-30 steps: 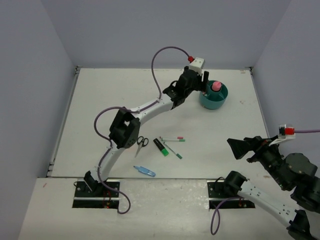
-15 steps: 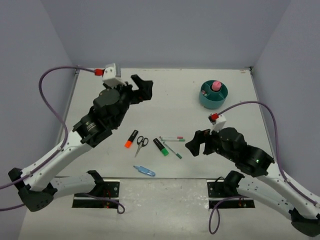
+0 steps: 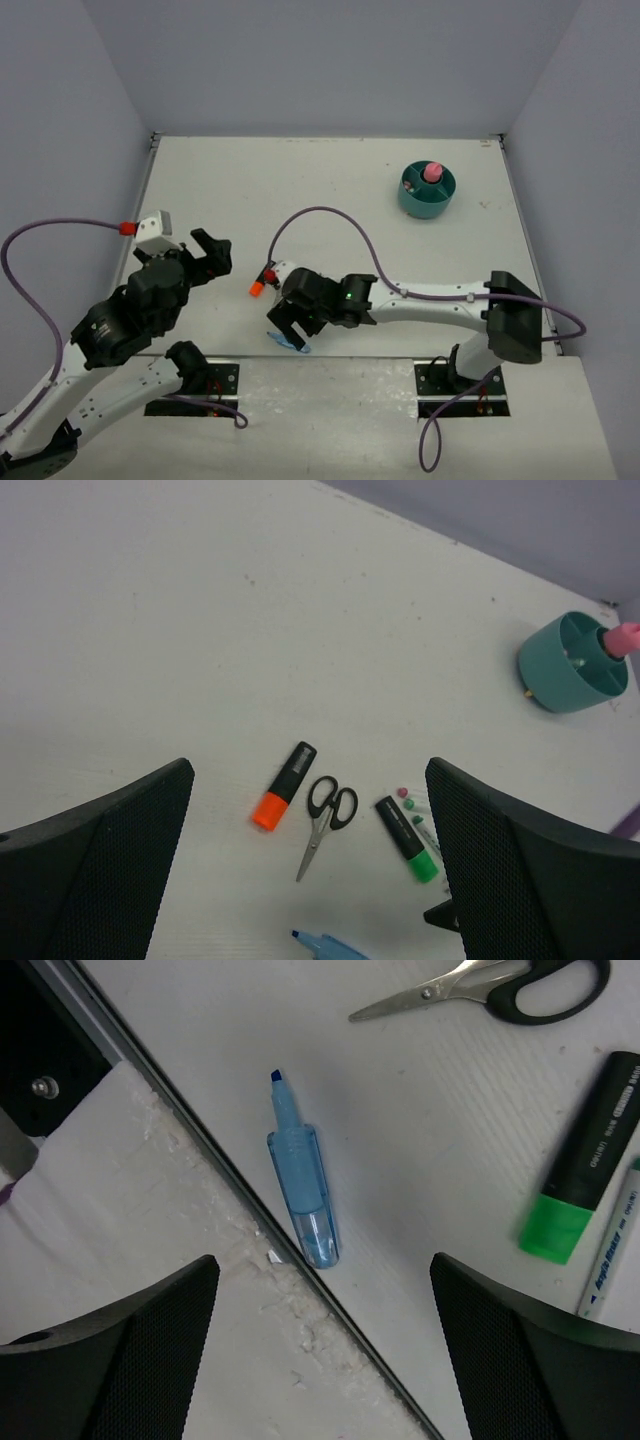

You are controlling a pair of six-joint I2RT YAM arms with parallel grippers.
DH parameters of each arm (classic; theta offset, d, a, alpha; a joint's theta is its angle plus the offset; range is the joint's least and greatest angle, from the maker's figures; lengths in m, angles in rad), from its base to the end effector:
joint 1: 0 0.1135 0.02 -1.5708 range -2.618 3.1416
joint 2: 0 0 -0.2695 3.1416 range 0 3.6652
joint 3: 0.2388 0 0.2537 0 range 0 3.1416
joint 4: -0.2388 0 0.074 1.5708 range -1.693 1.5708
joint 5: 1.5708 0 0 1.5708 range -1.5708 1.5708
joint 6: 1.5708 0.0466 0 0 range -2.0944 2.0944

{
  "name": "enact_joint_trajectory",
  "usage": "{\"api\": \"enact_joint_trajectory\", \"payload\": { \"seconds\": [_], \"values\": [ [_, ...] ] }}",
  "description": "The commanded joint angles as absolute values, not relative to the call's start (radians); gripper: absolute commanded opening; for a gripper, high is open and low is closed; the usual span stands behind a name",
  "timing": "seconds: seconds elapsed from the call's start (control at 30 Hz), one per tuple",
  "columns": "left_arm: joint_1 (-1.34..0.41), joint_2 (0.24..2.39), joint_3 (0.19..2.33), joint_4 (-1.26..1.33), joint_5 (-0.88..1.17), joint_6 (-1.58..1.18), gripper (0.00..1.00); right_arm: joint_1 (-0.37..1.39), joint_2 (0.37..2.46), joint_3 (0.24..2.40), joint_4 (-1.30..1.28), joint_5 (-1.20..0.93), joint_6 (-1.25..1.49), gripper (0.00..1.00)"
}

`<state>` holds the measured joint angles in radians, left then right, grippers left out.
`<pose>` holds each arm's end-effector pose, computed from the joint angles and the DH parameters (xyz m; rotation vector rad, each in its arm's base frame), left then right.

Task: Sort the stationery into containers
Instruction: Pick up the pen from the corner of the board.

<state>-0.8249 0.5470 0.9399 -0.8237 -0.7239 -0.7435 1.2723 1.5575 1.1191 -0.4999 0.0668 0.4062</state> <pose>0.0861 -0.0478 0.3580 -0.3733 1.8665 -0.3415 0.1019 0.3205 0.2355 -1.0700 2.3825 0.5776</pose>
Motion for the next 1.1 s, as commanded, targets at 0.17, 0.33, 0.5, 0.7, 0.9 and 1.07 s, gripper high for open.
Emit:
{"api": "enact_joint_trajectory", "payload": {
  "seconds": [0.17,0.33,0.5,0.7,0.9,1.07],
  "values": [
    [-0.821,0.343,0.862,-0.782,-0.744,-0.69,1.0,1.341,1.814,1.3,-0.536,0.144,0.368,0.75],
    [-0.821,0.33,0.858,-0.779,-0.732,-0.689,1.0,1.342,1.891,1.313,-0.552,0.143,0.37,0.64],
    [-0.821,0.361,0.853,-0.768,-0.713,-0.682,1.0,1.354,1.938,1.305,-0.565,0.18,0.384,0.52],
    [-0.821,0.394,0.854,-0.766,-0.706,-0.677,1.0,1.359,1.956,1.282,-0.565,0.206,0.401,0.38],
    [-0.822,0.404,0.854,-0.757,-0.696,-0.676,1.0,1.359,1.871,1.203,-0.55,0.252,0.441,0.21],
    [-0.821,0.427,0.826,-0.709,-0.593,-0.692,1.0,1.359,1.681,1.1,-0.553,0.355,0.494,0.1]
  ]
}}
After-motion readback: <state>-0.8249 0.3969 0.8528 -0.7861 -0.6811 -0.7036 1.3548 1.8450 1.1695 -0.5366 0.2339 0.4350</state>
